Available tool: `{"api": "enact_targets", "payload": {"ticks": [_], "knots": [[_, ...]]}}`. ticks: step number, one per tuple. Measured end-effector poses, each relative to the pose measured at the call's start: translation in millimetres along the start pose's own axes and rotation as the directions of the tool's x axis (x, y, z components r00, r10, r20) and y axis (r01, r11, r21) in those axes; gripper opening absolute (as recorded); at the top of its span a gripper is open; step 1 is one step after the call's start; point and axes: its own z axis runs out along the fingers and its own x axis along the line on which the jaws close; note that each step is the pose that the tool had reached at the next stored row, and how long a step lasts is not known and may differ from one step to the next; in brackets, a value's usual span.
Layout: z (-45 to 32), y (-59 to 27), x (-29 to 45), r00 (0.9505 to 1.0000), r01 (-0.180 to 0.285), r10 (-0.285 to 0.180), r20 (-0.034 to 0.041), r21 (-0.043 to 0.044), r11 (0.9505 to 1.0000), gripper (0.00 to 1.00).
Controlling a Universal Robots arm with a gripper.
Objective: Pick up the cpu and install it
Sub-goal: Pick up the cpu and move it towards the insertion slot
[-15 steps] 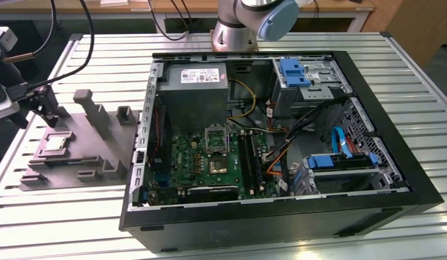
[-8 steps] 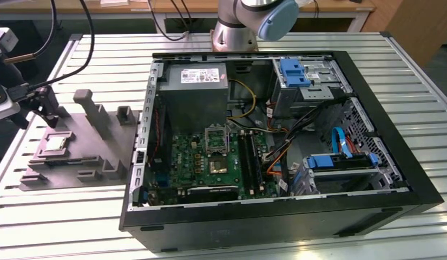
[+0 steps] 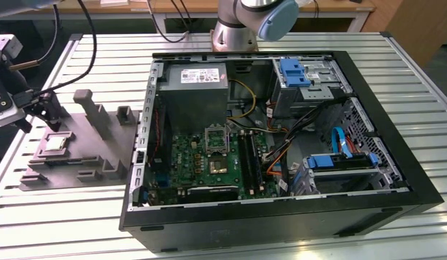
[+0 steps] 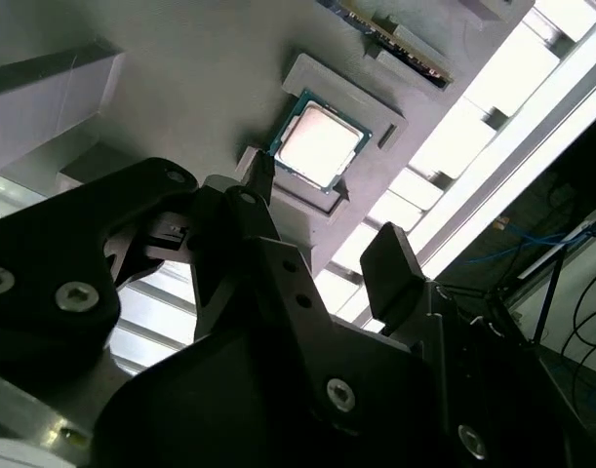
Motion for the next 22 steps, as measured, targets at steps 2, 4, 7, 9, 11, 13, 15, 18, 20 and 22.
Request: {"api": "enact_targets", "payload": {"ticks": [2, 4, 7, 9, 11, 13, 15, 18, 20, 22], "knots": [[3.4, -1.7, 0.1, 1.0000, 0.000, 0.000, 0.0000, 0.0000, 1.0000, 0.62], [5.7, -2.8, 0.2, 1.0000, 0.000, 0.000, 0.0000, -0.0065, 1.0000, 0.62], [7.6, -2.9, 0.2, 1.0000, 0.000, 0.000, 0.0008, -0.0242, 0.9997, 0.62], [8.4, -3.0, 0.2, 1.0000, 0.000, 0.000, 0.0007, -0.0242, 0.9997, 0.62], [9.6, -3.1, 0.2, 1.0000, 0.000, 0.000, 0.0007, -0.0239, 0.9997, 0.62], [11.1, -3.5, 0.2, 1.0000, 0.000, 0.000, 0.0004, -0.0236, 0.9997, 0.62], [12.4, -4.1, 0.2, 1.0000, 0.000, 0.000, 0.0004, -0.0237, 0.9997, 0.62], [14.5, -5.1, 0.3, 1.0000, 0.002, -0.002, 0.0006, -0.0237, 0.9997, 0.62], [15.9, -5.6, 0.3, 1.0000, 0.003, -0.003, 0.0005, -0.0237, 0.9997, 0.62], [17.5, -5.8, 0.3, 1.0000, 0.002, -0.002, 0.0008, -0.0226, 0.9997, 0.62]]}}
